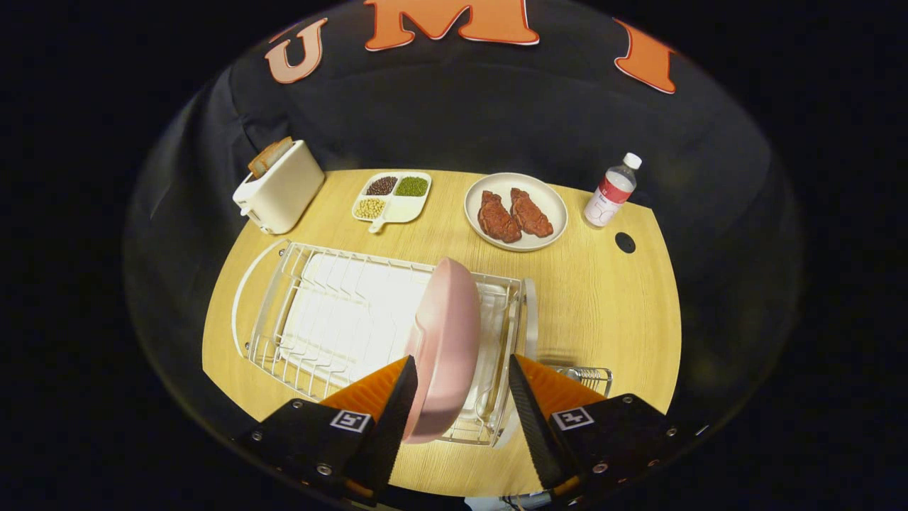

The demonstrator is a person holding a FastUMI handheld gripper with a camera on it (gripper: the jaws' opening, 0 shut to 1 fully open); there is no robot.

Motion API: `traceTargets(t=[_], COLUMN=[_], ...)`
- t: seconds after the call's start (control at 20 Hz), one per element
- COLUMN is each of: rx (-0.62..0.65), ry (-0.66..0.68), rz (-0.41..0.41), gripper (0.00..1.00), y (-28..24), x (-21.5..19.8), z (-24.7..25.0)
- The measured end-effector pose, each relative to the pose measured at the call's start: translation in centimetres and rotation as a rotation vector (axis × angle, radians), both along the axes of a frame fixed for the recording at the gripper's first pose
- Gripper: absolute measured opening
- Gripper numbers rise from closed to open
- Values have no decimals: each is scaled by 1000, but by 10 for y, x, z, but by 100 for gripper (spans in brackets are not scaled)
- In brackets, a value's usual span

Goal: Take the plate from the dish rack, then take the spoon from the basket and place it into the plate.

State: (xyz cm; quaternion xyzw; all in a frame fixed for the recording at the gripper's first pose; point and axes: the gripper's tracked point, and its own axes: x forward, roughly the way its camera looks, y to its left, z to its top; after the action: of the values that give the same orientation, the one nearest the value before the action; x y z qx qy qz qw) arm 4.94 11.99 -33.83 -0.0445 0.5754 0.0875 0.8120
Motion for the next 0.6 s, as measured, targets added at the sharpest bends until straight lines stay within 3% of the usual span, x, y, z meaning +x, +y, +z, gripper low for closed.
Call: traceTargets(t=[0.45, 0.6], rx=[-71, -115], ry=[142, 141], rz=[-28, -43], gripper=[38, 33], y=[4, -3], x=[2, 5], z=[-33, -26])
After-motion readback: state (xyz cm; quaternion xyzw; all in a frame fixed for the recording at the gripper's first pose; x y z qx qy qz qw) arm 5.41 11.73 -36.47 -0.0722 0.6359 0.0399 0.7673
